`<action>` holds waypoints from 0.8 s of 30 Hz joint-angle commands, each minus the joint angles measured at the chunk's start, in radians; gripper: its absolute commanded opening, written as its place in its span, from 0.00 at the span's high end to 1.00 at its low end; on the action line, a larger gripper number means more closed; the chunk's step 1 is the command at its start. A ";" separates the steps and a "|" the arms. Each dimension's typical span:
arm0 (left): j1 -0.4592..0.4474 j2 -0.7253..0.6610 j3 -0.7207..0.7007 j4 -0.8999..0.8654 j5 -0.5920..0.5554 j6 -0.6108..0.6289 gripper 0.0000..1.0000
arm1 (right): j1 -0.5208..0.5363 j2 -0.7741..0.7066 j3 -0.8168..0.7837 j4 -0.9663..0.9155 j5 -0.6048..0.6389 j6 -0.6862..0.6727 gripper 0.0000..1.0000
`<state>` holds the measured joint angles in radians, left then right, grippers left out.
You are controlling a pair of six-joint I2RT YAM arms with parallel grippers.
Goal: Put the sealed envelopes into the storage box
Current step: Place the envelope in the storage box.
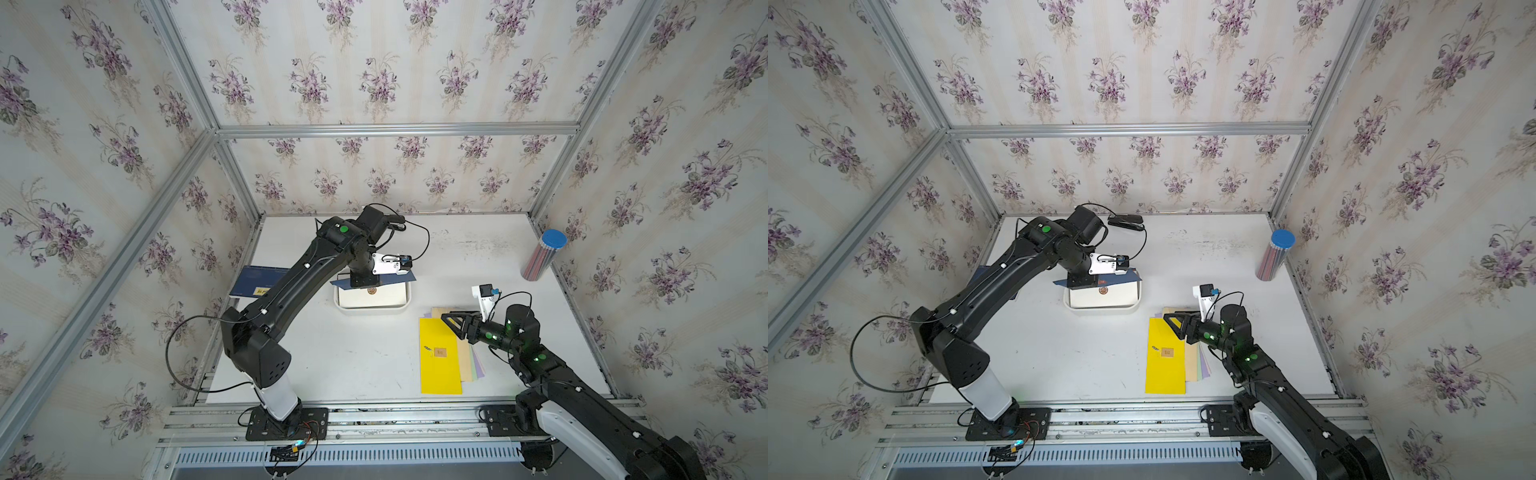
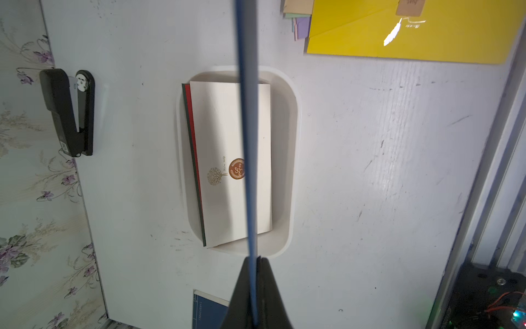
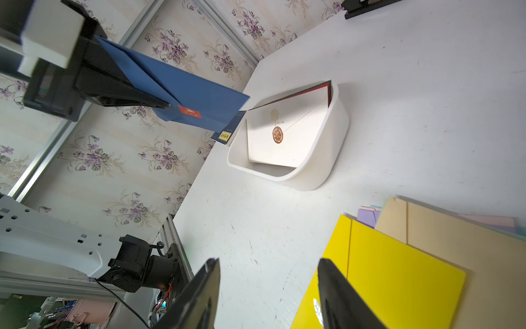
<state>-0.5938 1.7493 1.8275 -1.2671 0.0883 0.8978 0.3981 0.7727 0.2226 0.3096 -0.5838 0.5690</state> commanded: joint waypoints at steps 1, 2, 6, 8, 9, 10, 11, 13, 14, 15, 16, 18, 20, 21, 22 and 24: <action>0.005 0.045 0.015 -0.012 -0.005 0.082 1.00 | -0.001 -0.004 -0.001 -0.012 0.012 -0.015 0.41; 0.007 0.068 0.027 -0.022 -0.006 0.083 1.00 | -0.001 -0.004 0.000 -0.015 0.010 -0.015 0.41; 0.012 0.149 0.064 -0.061 -0.004 0.078 1.00 | 0.000 -0.004 0.002 -0.018 0.009 -0.015 0.41; 0.015 0.181 0.060 -0.057 -0.006 0.073 1.00 | -0.001 0.000 0.003 -0.017 0.009 -0.016 0.41; 0.018 0.195 0.061 -0.059 -0.007 0.073 1.00 | -0.001 0.002 0.003 -0.017 0.009 -0.016 0.41; 0.021 0.210 0.063 -0.062 -0.011 0.072 1.00 | 0.000 0.001 0.005 -0.017 0.007 -0.016 0.41; 0.027 0.223 0.063 -0.067 -0.020 0.069 1.00 | -0.001 0.003 0.004 -0.017 0.009 -0.015 0.41; 0.036 0.242 0.063 -0.069 -0.035 0.064 1.00 | 0.000 0.004 0.003 -0.018 0.007 -0.015 0.41; 0.040 0.247 0.064 -0.071 -0.028 0.067 1.00 | -0.001 0.004 0.003 -0.018 0.007 -0.016 0.41; 0.042 0.249 0.060 -0.068 -0.023 0.067 1.00 | 0.000 0.005 0.001 -0.018 0.007 -0.016 0.41; 0.041 0.249 0.056 -0.072 -0.031 0.068 1.00 | 0.000 0.007 0.002 -0.018 0.009 -0.015 0.41; 0.041 0.256 0.063 -0.089 -0.052 0.061 1.00 | 0.000 0.013 0.003 -0.017 0.008 -0.017 0.41; 0.043 0.247 0.050 -0.080 -0.052 0.073 1.00 | -0.001 0.018 0.003 -0.013 0.006 -0.015 0.41; 0.043 0.246 0.044 -0.077 -0.047 0.079 1.00 | 0.000 0.020 0.004 -0.011 0.006 -0.015 0.41; 0.043 0.249 0.041 -0.081 -0.049 0.083 1.00 | -0.001 0.023 0.006 -0.010 0.007 -0.015 0.41; 0.044 0.256 0.044 -0.095 -0.071 0.076 1.00 | 0.000 0.029 0.008 -0.010 0.004 -0.015 0.41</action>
<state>-0.5510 1.9980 1.8694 -1.3293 0.0433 0.9642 0.3973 0.7979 0.2222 0.2810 -0.5804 0.5648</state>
